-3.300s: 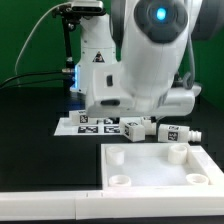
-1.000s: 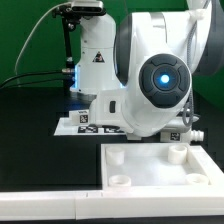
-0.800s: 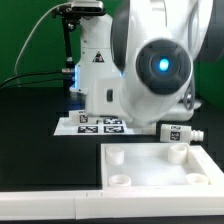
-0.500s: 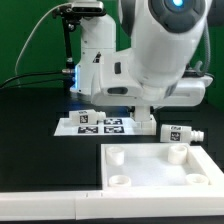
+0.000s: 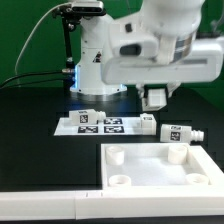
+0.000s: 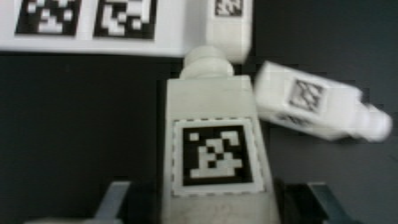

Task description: Assemble square table

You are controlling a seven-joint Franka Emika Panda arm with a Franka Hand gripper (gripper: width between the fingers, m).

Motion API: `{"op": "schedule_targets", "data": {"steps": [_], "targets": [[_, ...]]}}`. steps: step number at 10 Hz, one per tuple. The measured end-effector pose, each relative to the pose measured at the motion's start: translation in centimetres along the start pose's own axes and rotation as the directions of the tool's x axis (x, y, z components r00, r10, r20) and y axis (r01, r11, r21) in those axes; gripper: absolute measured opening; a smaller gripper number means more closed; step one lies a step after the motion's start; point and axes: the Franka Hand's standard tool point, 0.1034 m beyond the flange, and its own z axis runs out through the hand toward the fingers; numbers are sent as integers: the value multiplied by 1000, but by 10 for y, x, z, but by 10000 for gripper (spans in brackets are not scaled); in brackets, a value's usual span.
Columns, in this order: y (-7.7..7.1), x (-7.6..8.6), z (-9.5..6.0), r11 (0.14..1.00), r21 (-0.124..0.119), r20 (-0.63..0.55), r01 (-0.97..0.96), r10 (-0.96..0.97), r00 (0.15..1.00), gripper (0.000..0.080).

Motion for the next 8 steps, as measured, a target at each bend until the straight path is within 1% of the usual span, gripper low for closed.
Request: {"op": "schedule_targets", "data": {"steps": [1, 2, 3, 4, 5, 6, 7, 8], "targets": [[2, 6, 3, 1000, 1, -80, -3, 4, 997, 285], [4, 4, 8, 1000, 1, -151, -6, 6, 989, 286], [3, 6, 6, 1000, 2, -220, -4, 5, 976, 286], [2, 9, 2, 1000, 3, -263, -4, 4, 965, 286], [-2, 24, -12, 1000, 8, -343, 3, 0, 939, 286], [-3, 37, -32, 999, 13, -432, 41, -31, 901, 286], [-3, 49, -50, 999, 7, -544, 52, -40, 838, 286], [-2, 47, -43, 999, -3, -598, 48, -40, 800, 286]]}}
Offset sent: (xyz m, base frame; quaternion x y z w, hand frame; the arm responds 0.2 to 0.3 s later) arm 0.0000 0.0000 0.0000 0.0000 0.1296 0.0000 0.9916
